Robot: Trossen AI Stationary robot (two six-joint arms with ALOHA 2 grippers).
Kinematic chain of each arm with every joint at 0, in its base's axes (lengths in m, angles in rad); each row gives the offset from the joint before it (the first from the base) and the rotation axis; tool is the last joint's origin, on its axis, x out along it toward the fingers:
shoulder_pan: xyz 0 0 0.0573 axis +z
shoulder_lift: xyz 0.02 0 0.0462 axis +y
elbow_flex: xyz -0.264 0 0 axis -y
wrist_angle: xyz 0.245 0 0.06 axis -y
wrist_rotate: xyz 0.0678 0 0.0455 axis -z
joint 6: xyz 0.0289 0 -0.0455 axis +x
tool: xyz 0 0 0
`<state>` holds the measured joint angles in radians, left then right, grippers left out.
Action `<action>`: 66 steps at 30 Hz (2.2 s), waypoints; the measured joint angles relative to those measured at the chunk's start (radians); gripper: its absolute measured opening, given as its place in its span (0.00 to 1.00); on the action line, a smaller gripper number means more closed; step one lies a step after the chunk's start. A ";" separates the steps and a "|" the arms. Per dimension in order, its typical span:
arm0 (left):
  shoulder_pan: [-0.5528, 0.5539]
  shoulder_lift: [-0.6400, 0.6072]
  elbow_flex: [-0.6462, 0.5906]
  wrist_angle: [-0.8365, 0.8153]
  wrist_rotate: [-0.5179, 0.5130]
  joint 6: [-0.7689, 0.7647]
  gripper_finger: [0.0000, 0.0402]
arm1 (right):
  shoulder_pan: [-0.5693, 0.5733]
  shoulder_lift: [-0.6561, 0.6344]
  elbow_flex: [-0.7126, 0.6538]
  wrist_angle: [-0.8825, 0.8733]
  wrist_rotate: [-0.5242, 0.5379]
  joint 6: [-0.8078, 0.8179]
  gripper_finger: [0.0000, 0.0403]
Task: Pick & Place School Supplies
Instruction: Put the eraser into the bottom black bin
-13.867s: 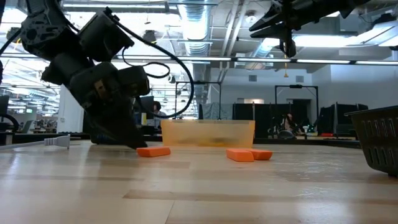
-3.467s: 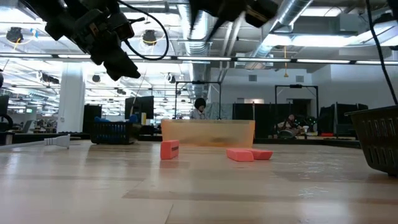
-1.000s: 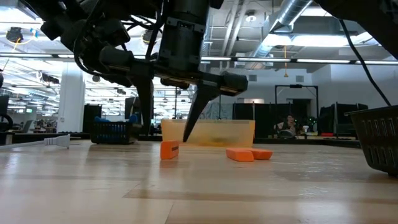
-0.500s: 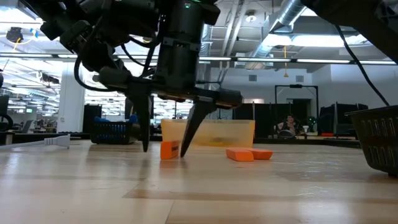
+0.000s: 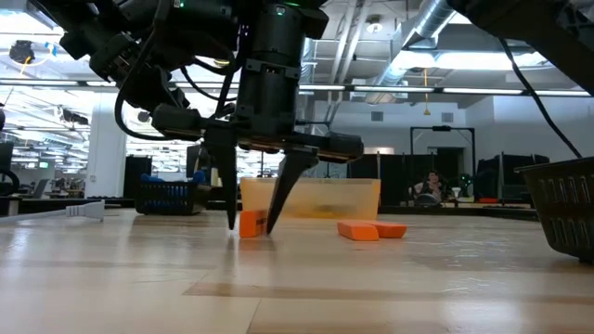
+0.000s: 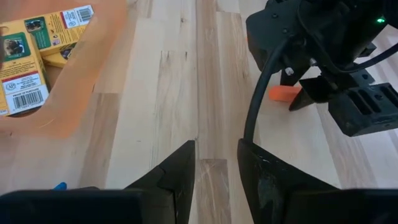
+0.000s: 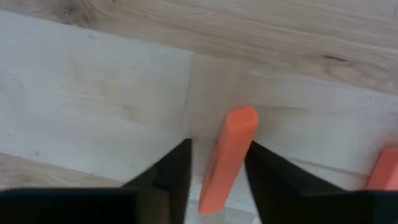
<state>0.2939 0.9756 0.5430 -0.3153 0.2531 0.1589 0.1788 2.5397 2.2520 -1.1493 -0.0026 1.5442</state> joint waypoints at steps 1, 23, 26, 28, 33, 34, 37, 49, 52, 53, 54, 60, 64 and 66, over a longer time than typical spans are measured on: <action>0.000 0.000 0.000 0.000 0.000 0.000 0.29 | -0.002 0.000 0.000 0.000 0.000 -0.006 0.29; 0.000 0.000 0.000 0.003 -0.051 0.002 0.29 | -0.079 -0.058 0.038 -0.057 0.001 -0.309 0.05; 0.000 0.000 0.000 0.002 -0.071 0.002 0.29 | -0.099 -0.101 0.040 -0.181 0.015 -0.382 0.05; 0.000 0.000 0.000 0.002 -0.074 0.002 0.29 | -0.105 -0.138 0.039 -0.272 0.032 -0.419 0.05; 0.000 0.000 0.000 0.002 -0.076 -0.001 0.29 | -0.086 -0.255 0.019 -0.421 0.044 -0.449 0.05; 0.000 0.000 0.000 0.001 -0.079 -0.002 0.29 | -0.074 -0.286 0.002 -0.415 0.045 -0.439 0.05; 0.000 0.000 0.000 0.001 -0.079 -0.002 0.29 | -0.026 -0.372 -0.038 -0.419 0.053 -0.343 0.05; 0.000 0.000 0.000 0.002 -0.078 -0.006 0.29 | 0.335 -0.559 -0.322 -0.408 -0.010 0.312 0.05; 0.000 0.000 0.000 0.004 -0.078 -0.006 0.29 | 0.393 -0.559 -0.363 -0.361 -0.037 0.423 0.05; 0.000 0.000 0.000 0.005 -0.078 -0.006 0.29 | 0.407 -0.559 -0.372 -0.345 -0.043 0.444 0.05; 0.000 0.000 0.000 0.006 -0.078 -0.006 0.29 | 0.417 -0.557 -0.379 -0.327 -0.049 0.461 0.05; 0.000 0.000 0.000 0.008 -0.077 -0.006 0.29 | 0.448 -0.540 -0.500 -0.176 -0.052 0.547 0.05; 0.000 0.000 0.000 0.008 -0.077 -0.007 0.29 | 0.462 -0.538 -0.610 -0.083 -0.080 0.570 0.05; 0.000 0.000 0.000 0.008 -0.077 -0.007 0.29 | 0.469 -0.539 -0.657 -0.026 -0.087 0.578 0.05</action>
<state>0.2943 0.9756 0.5430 -0.3073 0.1757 0.1520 0.6474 2.0010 1.5952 -1.1753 -0.0898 2.1221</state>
